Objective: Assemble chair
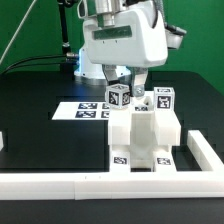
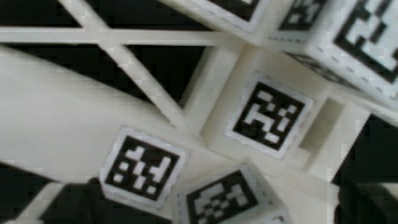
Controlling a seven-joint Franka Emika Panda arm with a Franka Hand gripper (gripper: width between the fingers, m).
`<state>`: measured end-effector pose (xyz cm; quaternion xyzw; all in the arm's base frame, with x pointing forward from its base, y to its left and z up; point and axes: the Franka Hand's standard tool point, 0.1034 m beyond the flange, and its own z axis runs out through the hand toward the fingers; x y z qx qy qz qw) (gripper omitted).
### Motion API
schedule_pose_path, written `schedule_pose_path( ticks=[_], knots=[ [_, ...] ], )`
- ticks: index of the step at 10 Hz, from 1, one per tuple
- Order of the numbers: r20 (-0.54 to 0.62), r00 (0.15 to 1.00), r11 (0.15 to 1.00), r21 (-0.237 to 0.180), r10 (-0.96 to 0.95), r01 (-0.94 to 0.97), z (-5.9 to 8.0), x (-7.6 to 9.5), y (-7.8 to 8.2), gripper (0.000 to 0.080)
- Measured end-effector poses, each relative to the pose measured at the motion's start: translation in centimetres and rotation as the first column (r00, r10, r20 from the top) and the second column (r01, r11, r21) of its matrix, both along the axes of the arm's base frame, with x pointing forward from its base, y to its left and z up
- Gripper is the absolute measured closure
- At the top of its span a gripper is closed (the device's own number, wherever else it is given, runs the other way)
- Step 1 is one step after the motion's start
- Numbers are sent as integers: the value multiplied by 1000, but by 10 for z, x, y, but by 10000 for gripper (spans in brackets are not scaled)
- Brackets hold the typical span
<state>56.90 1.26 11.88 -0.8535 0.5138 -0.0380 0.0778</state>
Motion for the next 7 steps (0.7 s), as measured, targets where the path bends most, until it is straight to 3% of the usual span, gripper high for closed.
schedule_pose_path(
  ticks=[3,4,5,6,7],
  knots=[
    [14,974,973,-41,228,-227,0,1,-1,151],
    [8,904,900,-103,427,-424,5,7,-1,151],
    [-3,813,805,-140,582,-576,6,11,1,151],
    [-20,723,713,-154,690,-685,2,9,2,151],
    [-23,709,697,-166,705,-698,-1,5,8,151]
  ],
)
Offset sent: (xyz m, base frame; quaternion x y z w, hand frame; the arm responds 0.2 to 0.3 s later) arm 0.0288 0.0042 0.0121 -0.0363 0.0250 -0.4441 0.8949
